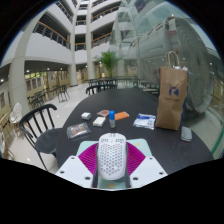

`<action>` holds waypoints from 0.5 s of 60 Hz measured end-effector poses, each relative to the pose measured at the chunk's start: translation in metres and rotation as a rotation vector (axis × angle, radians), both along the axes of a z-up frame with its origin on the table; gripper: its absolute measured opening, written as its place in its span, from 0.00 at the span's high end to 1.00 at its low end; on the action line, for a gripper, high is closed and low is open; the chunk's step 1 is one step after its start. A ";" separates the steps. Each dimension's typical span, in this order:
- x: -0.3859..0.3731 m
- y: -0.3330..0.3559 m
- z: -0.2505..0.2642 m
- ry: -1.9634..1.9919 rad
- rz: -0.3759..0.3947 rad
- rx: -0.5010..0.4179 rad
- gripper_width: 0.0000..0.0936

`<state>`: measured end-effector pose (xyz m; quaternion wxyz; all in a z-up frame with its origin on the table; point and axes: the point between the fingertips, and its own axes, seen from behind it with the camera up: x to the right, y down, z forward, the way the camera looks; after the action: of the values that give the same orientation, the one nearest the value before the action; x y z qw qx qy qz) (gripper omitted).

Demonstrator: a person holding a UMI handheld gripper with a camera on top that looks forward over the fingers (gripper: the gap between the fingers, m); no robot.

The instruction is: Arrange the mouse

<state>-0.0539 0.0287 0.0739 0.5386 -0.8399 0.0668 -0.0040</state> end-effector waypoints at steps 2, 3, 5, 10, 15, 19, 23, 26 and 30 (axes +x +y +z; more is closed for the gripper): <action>-0.006 0.004 -0.017 0.016 -0.001 -0.041 0.61; -0.012 0.005 -0.026 0.024 -0.005 -0.057 0.61; -0.013 0.009 -0.038 0.039 -0.004 -0.090 0.59; -0.016 0.010 -0.068 0.035 -0.014 -0.173 0.57; -0.012 0.009 -0.082 0.022 -0.009 -0.197 0.54; -0.011 0.005 -0.085 -0.004 0.010 -0.215 0.50; -0.011 0.000 -0.090 -0.009 0.029 -0.246 0.44; -0.012 -0.006 -0.086 0.001 0.066 -0.253 0.31; -0.015 -0.020 -0.075 0.039 0.110 -0.245 0.07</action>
<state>-0.0690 0.0084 -0.0015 0.4298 -0.9018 0.0303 0.0338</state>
